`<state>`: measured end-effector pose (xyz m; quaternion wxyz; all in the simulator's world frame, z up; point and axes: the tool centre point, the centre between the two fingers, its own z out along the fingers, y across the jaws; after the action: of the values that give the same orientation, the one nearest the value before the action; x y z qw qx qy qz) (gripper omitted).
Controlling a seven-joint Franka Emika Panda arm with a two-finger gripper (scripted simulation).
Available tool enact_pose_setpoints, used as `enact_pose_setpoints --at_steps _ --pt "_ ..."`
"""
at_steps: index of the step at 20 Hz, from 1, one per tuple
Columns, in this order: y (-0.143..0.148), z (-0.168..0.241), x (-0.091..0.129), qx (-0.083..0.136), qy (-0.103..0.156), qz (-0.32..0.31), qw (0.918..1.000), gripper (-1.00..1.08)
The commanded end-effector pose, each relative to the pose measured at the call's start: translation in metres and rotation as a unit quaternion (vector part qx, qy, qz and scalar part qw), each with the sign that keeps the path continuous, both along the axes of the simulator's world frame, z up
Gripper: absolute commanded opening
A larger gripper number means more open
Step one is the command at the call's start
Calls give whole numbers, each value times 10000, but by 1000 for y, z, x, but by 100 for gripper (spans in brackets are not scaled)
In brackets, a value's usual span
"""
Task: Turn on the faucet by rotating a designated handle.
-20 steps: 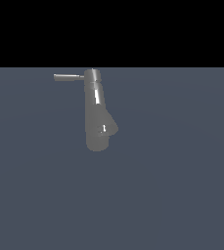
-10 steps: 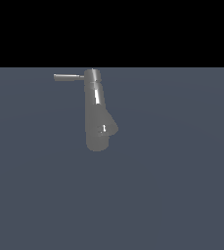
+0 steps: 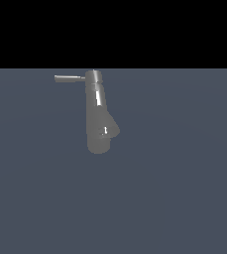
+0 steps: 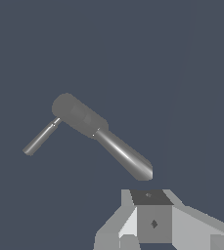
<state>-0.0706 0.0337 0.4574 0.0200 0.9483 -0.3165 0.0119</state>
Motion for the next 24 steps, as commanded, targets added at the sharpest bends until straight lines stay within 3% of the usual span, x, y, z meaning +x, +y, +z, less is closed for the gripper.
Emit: enact_pose_setpoints --at_steps 1,12,24 --pt "8 -10 14 -12 10 -252 9997 -100" --pt "46 -62 71 -85 46 -1323 9912 -100" --pt "94 -135 121 -182 59 -2462 9690 -100"
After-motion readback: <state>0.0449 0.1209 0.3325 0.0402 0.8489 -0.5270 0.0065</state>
